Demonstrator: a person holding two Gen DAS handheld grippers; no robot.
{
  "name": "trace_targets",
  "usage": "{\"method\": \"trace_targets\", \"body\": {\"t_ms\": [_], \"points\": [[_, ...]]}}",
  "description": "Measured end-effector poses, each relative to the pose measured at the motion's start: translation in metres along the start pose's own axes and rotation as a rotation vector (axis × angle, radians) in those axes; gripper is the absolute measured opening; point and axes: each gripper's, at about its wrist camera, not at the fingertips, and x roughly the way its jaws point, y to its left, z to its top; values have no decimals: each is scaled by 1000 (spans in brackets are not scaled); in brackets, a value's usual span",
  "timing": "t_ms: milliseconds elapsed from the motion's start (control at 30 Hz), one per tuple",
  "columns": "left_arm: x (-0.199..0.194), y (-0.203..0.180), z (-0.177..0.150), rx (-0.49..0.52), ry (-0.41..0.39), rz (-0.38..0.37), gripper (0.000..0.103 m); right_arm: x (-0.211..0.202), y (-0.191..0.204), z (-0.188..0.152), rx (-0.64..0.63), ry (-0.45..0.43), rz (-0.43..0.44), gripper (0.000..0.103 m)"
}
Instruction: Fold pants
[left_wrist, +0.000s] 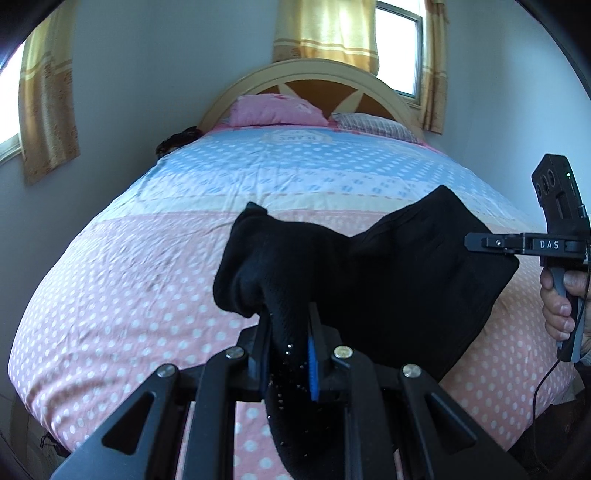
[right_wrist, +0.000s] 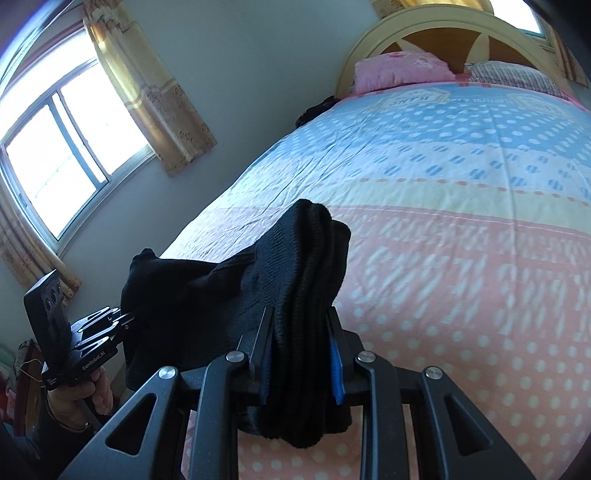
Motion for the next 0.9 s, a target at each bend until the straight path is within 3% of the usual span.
{"method": "trace_targets", "body": {"t_ms": [400,900], "points": [[14,25,-15,-58,28,12,16,32,11,5,4,35,5,26],[34,37,-32,-83,62,7,17,57,-12,-3,65,78,0,26]]}}
